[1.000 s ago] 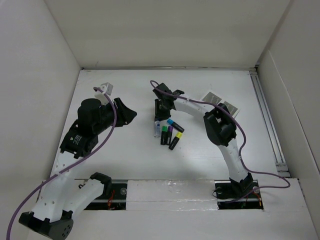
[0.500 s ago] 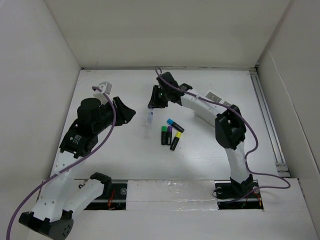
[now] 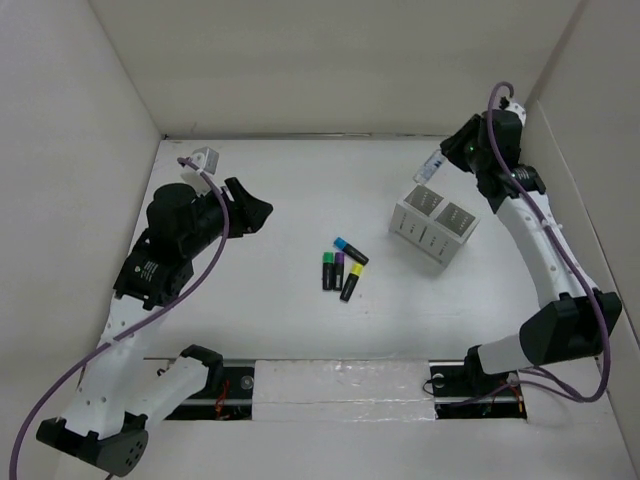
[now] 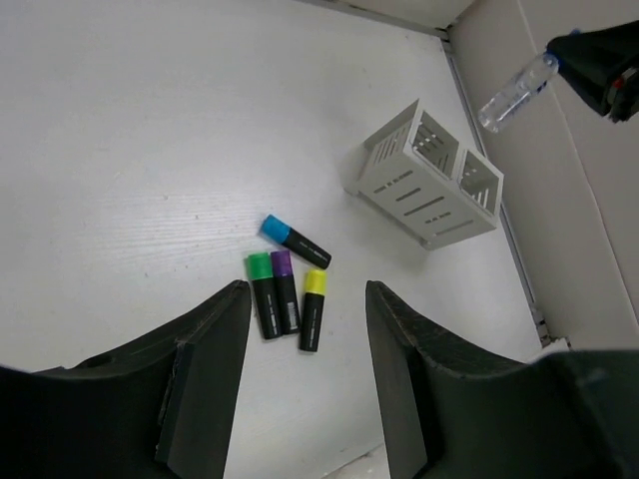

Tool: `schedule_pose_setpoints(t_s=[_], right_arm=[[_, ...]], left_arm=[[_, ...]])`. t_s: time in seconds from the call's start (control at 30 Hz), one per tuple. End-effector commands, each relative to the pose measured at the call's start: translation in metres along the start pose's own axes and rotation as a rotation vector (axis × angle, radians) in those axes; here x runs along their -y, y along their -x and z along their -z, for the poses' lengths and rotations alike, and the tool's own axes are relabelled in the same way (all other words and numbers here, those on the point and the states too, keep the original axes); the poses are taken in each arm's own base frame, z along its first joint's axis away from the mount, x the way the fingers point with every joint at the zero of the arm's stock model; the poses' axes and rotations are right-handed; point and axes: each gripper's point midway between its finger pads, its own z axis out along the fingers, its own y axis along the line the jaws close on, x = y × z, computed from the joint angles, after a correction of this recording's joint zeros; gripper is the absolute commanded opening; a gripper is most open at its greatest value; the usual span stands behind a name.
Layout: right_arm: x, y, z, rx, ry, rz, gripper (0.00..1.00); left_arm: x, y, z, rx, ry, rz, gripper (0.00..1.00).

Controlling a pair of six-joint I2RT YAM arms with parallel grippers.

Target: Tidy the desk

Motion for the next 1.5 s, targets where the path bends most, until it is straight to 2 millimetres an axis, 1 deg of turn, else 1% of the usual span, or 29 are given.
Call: schedule_pose_setpoints(t_s=[0.0,0.1,0.27,0.3,0.37,0.4,0.47,0.5,0.6,0.63,0.7,0.73,0.77,0.8,0.83,0.87,0.9,0.93,1.0,1.07,1.13,1.17,1.23,1.27,1.3,1.33,1.37,1.4,1.47], right_arm=[[0.037,0.013,-0.002,0.059,-0.096,0.053,0.01],[0.057,0.021,-0.004,0.088,-0.172,0.096,0.01],[0.073,0.027,-0.018,0.116,-0.254,0.150,0.01],[0.071,0.024,-0.026,0.108,-0.257,0.178,0.01],[0.073,0.028,-0.027,0.121,-0.267,0.193,0.01],[0.065,0.022,-0.029,0.118,-0.262,0.227,0.01],[0.069,0.019,-0.036,0.136,-0.306,0.254,0.01],[0.067,0.015,-0.039,0.132,-0.308,0.270,0.01],[0.067,0.002,-0.051,0.112,-0.330,0.305,0.01],[0.063,-0.010,-0.055,0.094,-0.331,0.328,0.01],[0.063,-0.018,-0.054,0.092,-0.352,0.357,0.01],[0.056,-0.026,-0.054,0.091,-0.341,0.368,0.01],[0.058,-0.027,-0.052,0.107,-0.363,0.377,0.01],[0.060,-0.038,-0.052,0.104,-0.369,0.375,0.04],[0.060,-0.039,-0.052,0.104,-0.369,0.375,0.04],[0.059,-0.043,-0.051,0.104,-0.371,0.376,0.12],[0.061,-0.044,-0.050,0.107,-0.378,0.369,0.18],[0.059,-0.052,-0.050,0.094,-0.372,0.373,0.24],[0.058,-0.056,-0.045,0.076,-0.375,0.372,0.44],[0.049,-0.055,-0.040,0.074,-0.352,0.372,0.65],[0.037,-0.046,-0.027,0.091,-0.318,0.373,0.71],[0.034,-0.041,-0.021,0.101,-0.306,0.372,0.74],[0.013,-0.037,-0.001,0.116,-0.246,0.370,0.73],[0.005,-0.040,0.006,0.108,-0.214,0.377,0.63],[-0.010,-0.056,0.015,0.082,-0.155,0.404,0.49],[-0.019,-0.063,0.021,0.072,-0.108,0.416,0.33],[-0.035,-0.074,0.032,0.045,-0.009,0.411,0.11],[-0.037,-0.099,0.032,-0.001,0.049,0.430,0.04],[-0.057,-0.145,0.043,-0.139,0.234,0.473,0.05]], left_arm=[[0.025,0.030,0.004,0.078,-0.086,-0.053,0.46],[0.043,0.042,0.002,0.096,-0.167,-0.082,0.46],[0.050,0.058,-0.001,0.146,-0.187,-0.136,0.47],[0.047,0.058,-0.005,0.139,-0.171,-0.150,0.45],[0.040,0.054,-0.014,0.114,-0.147,-0.169,0.44],[0.039,0.055,-0.016,0.114,-0.138,-0.180,0.43],[0.031,0.056,-0.022,0.112,-0.103,-0.197,0.43],[0.028,0.062,-0.022,0.131,-0.075,-0.220,0.43],[0.022,0.063,-0.025,0.126,-0.048,-0.239,0.43],[0.021,0.061,-0.026,0.123,-0.047,-0.242,0.43],[0.014,0.051,-0.030,0.094,-0.033,-0.242,0.44],[0.009,0.047,-0.030,0.088,-0.021,-0.252,0.44],[-0.001,0.036,-0.035,0.063,0.004,-0.258,0.44],[-0.021,0.031,-0.040,0.063,0.086,-0.274,0.44],[-0.022,0.031,-0.040,0.062,0.087,-0.286,0.44],[-0.035,0.023,-0.047,0.050,0.127,-0.293,0.44],[-0.045,0.023,-0.051,0.055,0.173,-0.296,0.44],[-0.049,0.019,-0.057,0.037,0.184,-0.296,0.44],[-0.046,0.021,-0.061,0.036,0.166,-0.300,0.44],[-0.039,0.037,-0.052,0.086,0.162,-0.329,0.44],[-0.031,0.052,-0.039,0.152,0.189,-0.364,0.46],[-0.008,0.050,-0.036,0.159,0.153,-0.406,0.46],[0.003,0.049,-0.034,0.150,0.152,-0.464,0.47],[0.012,0.052,-0.030,0.150,0.129,-0.468,0.47],[0.019,0.051,-0.030,0.148,0.099,-0.449,0.47],[0.024,0.056,-0.023,0.173,0.083,-0.435,0.47],[0.029,0.061,-0.020,0.197,0.064,-0.420,0.47],[0.036,0.061,-0.016,0.202,0.030,-0.407,0.47],[0.044,0.060,-0.012,0.210,-0.016,-0.364,0.48]])
